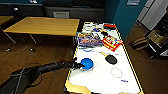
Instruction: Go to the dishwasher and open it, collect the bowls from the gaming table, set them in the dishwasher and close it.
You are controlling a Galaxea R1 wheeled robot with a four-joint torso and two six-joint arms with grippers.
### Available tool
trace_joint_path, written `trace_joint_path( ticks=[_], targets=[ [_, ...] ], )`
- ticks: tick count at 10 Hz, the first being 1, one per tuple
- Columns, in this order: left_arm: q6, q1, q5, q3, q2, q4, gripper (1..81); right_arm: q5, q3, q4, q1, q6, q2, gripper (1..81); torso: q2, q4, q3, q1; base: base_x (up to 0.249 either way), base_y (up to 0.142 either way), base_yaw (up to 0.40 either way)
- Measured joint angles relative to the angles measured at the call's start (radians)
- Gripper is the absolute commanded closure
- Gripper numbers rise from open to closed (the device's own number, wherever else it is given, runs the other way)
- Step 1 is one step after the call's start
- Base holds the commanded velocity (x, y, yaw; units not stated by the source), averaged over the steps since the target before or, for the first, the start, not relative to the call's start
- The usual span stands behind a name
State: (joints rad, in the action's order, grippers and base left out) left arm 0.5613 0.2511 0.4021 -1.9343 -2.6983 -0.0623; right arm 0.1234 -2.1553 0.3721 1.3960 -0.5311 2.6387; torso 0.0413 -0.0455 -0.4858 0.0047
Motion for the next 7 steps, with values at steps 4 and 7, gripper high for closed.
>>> trace_joint_path(
  ticks=[4,7],
  targets=[
    [0.177,0.001,-0.004,-0.017,0.0,0.003,1.0,0.0,0.0,0.0,0.0,0.0,0.002,81.1,0.0,0.0,0.0,0.0,0.0,0.0,0.0],
    [0.18,0.008,-0.009,-0.032,-0.008,0.003,1.0,0.0,0.0,0.0,0.0,0.002,0.011,81.1,0.0,0.0,0.0,0.0,0.0,0.0,0.0]
  ],
)
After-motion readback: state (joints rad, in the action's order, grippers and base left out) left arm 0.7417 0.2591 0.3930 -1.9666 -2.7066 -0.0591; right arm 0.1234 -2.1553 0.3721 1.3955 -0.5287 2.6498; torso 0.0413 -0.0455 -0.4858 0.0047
